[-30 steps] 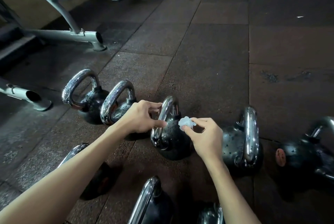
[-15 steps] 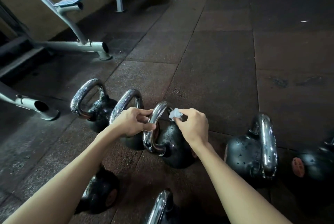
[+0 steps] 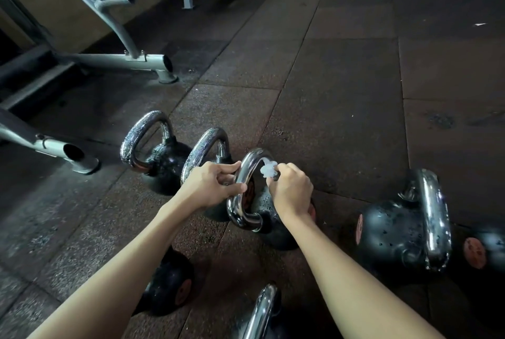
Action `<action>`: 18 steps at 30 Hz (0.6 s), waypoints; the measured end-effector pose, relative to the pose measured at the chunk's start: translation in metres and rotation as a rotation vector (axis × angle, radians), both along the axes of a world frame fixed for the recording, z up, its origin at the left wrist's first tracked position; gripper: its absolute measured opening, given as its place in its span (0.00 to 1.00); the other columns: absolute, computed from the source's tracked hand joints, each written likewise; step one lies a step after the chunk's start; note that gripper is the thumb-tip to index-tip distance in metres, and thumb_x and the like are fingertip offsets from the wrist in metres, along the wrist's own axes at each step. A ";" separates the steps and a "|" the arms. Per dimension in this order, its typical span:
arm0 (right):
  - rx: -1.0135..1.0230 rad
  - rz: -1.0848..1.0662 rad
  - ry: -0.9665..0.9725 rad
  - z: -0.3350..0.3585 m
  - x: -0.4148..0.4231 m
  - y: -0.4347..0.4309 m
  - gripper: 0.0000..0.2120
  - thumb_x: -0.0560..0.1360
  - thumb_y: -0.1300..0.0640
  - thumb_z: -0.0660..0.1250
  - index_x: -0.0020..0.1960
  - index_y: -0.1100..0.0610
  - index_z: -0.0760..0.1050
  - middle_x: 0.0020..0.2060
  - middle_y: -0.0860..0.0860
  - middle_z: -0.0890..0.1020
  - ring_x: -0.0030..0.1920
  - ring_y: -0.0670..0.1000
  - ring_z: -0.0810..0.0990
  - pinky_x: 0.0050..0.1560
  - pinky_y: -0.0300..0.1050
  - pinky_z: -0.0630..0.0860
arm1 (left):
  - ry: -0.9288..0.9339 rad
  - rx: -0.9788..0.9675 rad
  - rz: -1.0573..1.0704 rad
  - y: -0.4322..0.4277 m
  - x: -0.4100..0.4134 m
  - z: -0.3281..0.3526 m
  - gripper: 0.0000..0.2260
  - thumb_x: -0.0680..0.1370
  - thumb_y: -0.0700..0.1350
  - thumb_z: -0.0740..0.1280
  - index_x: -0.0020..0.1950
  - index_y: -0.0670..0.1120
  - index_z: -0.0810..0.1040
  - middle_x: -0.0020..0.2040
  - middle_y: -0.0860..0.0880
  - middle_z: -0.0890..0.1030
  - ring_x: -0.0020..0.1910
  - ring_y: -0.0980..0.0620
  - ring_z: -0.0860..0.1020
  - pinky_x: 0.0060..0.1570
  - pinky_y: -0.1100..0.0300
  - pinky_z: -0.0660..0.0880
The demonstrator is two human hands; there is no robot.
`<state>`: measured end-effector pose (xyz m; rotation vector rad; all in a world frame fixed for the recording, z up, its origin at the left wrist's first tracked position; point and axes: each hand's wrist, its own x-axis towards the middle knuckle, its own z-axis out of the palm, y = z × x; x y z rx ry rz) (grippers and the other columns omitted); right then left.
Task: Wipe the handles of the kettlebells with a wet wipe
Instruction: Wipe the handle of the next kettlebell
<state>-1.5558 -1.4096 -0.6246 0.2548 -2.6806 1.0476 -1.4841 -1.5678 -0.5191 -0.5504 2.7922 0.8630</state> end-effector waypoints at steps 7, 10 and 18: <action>-0.153 -0.003 0.093 0.003 -0.015 -0.003 0.04 0.73 0.56 0.75 0.45 0.57 0.84 0.36 0.52 0.81 0.34 0.60 0.81 0.32 0.48 0.73 | -0.024 0.000 -0.003 0.004 -0.007 -0.002 0.30 0.72 0.59 0.78 0.72 0.60 0.76 0.57 0.56 0.86 0.52 0.62 0.80 0.55 0.65 0.70; -0.143 0.001 0.038 -0.003 -0.014 0.001 0.09 0.69 0.57 0.77 0.48 0.59 0.85 0.38 0.53 0.83 0.36 0.59 0.82 0.35 0.44 0.69 | -0.028 0.025 0.017 0.004 -0.006 -0.003 0.29 0.71 0.59 0.79 0.72 0.60 0.77 0.57 0.56 0.86 0.53 0.63 0.80 0.56 0.65 0.70; -0.303 0.151 -0.049 0.007 0.005 -0.009 0.09 0.70 0.57 0.76 0.49 0.56 0.87 0.41 0.51 0.88 0.42 0.52 0.85 0.42 0.43 0.77 | -0.003 0.105 0.037 0.000 -0.001 -0.003 0.30 0.71 0.54 0.80 0.71 0.57 0.78 0.54 0.55 0.85 0.52 0.63 0.79 0.57 0.66 0.71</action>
